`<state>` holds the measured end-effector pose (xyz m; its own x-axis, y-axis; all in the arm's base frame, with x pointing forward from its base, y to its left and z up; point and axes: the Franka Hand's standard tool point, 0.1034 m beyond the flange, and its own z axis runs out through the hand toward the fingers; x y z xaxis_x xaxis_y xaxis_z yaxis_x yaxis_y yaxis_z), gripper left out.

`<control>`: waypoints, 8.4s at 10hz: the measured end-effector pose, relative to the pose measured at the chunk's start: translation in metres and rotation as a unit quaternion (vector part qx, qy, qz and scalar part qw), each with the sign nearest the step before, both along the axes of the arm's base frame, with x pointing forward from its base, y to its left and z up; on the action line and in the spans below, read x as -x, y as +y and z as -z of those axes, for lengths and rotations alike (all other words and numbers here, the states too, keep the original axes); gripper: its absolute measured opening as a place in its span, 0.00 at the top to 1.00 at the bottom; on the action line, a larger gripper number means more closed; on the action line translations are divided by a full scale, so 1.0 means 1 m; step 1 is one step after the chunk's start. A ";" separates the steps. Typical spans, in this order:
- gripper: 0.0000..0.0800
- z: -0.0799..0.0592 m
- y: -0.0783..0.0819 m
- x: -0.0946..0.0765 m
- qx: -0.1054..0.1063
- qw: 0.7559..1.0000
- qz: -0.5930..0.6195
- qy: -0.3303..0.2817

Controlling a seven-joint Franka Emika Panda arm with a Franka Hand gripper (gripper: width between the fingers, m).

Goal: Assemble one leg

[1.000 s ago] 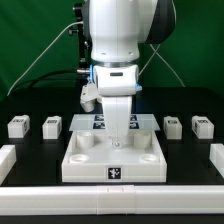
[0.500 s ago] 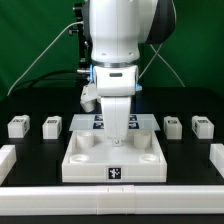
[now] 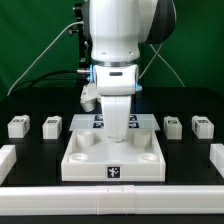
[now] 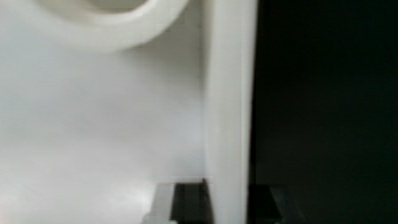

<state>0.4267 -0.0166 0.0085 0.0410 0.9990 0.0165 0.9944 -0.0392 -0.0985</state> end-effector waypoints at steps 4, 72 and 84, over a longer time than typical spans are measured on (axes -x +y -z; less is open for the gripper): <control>0.92 0.000 0.000 -0.001 0.000 1.000 0.000 -0.002; 0.19 -0.027 0.192 -0.010 -0.001 0.711 0.703 0.014; 0.19 -0.012 0.194 0.014 0.207 0.702 0.656 0.184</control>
Offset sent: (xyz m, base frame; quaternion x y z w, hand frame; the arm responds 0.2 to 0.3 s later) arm 0.0000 0.0000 0.0000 0.0000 0.0000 0.0000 1.0000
